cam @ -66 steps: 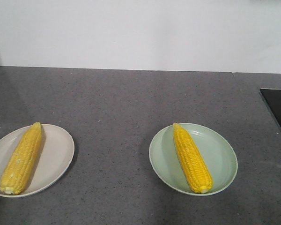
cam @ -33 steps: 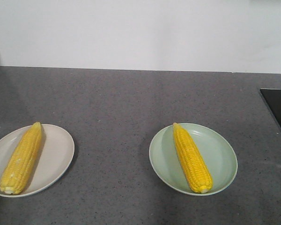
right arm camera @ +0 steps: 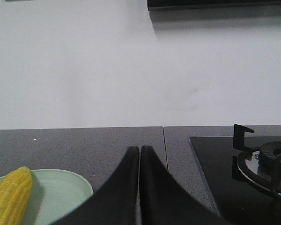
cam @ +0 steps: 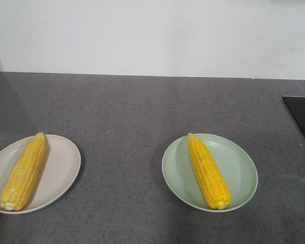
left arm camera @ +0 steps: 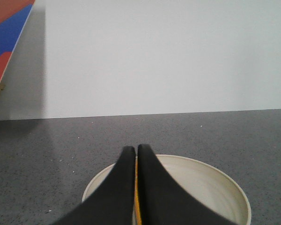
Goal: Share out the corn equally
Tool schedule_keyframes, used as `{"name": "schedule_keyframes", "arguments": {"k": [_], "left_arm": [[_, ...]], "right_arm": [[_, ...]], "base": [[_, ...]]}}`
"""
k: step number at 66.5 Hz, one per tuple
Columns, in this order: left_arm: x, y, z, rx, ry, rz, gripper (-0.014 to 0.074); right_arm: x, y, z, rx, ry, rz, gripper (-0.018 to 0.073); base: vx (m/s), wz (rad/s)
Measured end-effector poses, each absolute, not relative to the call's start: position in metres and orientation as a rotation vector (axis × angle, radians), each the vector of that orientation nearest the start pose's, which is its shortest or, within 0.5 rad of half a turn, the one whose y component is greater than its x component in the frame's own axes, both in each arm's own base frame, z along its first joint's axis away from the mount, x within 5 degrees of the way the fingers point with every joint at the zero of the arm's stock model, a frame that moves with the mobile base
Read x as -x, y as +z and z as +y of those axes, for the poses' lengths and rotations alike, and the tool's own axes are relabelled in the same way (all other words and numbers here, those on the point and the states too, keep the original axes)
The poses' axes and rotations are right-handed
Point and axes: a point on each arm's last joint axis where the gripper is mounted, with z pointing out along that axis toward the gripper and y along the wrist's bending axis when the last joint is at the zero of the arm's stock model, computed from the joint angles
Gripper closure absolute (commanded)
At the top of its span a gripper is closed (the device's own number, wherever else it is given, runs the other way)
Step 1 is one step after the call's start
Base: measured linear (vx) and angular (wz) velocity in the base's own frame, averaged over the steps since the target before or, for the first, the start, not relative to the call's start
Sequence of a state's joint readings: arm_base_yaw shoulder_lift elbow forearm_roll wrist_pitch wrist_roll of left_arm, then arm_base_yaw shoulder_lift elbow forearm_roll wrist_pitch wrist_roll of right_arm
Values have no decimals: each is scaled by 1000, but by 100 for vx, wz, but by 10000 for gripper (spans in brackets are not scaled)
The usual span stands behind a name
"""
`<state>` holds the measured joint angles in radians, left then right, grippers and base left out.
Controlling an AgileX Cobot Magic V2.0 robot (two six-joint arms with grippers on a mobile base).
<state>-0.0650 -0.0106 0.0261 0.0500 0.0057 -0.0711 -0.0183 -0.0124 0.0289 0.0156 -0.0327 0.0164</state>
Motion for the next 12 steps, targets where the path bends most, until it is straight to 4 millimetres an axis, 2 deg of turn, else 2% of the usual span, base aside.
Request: {"name": "schedule_keyframes", "arguments": {"k": [12], "left_arm": [[-56, 204, -4, -33, -69, 1505, 603]], "right_arm": [[-56, 207, -1, -38, 11, 1467, 570]], "base": [[0, 0]]}}
